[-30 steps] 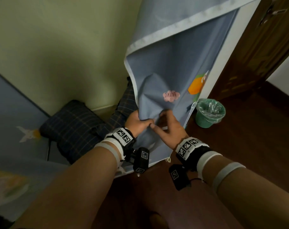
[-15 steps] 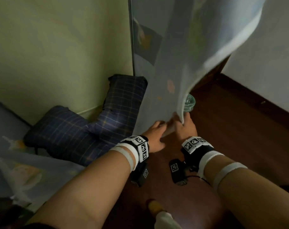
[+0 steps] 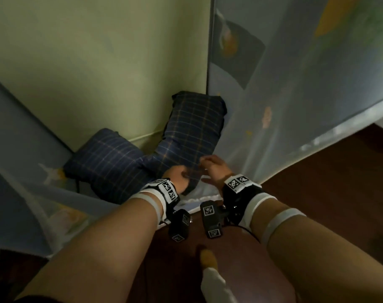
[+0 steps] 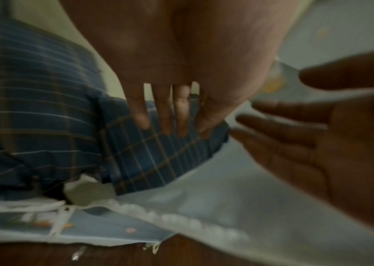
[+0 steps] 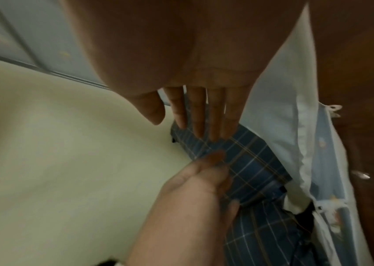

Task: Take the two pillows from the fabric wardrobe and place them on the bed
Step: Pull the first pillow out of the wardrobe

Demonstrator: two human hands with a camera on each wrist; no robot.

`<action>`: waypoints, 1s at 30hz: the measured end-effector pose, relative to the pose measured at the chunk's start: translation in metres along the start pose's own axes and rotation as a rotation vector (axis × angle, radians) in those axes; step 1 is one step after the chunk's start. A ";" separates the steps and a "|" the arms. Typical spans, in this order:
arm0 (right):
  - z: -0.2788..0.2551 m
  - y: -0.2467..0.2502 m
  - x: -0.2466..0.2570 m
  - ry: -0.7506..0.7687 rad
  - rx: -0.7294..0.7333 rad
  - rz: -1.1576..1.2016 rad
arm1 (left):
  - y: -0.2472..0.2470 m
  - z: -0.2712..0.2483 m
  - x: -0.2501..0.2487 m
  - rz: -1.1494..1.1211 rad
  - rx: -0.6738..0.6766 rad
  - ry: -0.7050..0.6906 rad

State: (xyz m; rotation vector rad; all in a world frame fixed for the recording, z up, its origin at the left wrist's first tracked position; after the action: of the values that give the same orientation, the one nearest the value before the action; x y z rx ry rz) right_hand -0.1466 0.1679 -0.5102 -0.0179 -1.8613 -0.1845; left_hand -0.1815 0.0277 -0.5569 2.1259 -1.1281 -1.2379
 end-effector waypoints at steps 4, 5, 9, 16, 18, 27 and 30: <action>0.049 -0.013 -0.025 -0.094 0.011 0.017 | 0.012 0.057 0.028 -0.016 -0.058 0.140; 0.063 -0.015 -0.033 -0.110 0.002 0.025 | 0.015 0.072 0.033 -0.039 -0.071 0.182; 0.112 -0.017 -0.072 -0.162 -0.067 0.033 | 0.025 0.128 0.056 -0.126 -0.173 0.230; 0.133 -0.023 -0.088 -0.099 -0.201 0.061 | 0.024 0.184 0.084 -0.108 -0.140 0.269; 0.133 -0.031 -0.090 -0.071 -0.226 0.074 | 0.021 0.194 0.091 -0.132 -0.110 0.284; 0.107 -0.065 -0.095 -0.067 -0.349 -0.010 | 0.036 0.196 0.099 -0.111 -0.003 0.263; 0.086 -0.082 -0.082 -0.064 -0.387 -0.035 | 0.052 0.182 0.098 -0.167 -0.042 0.186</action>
State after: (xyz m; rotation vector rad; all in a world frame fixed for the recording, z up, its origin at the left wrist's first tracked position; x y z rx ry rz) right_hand -0.2129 0.1051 -0.6227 -0.2608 -1.8647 -0.5712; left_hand -0.3345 -0.0762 -0.6632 2.2868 -0.8532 -1.0957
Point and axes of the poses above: each hand's wrist, its own z-axis towards the middle knuckle, its own y-axis out of the back of the hand, x = y × z, the point moved 3 cm from there along z, towards the middle knuckle, and after that the axes turned 12 degrees about y, right-handed, at the moved point
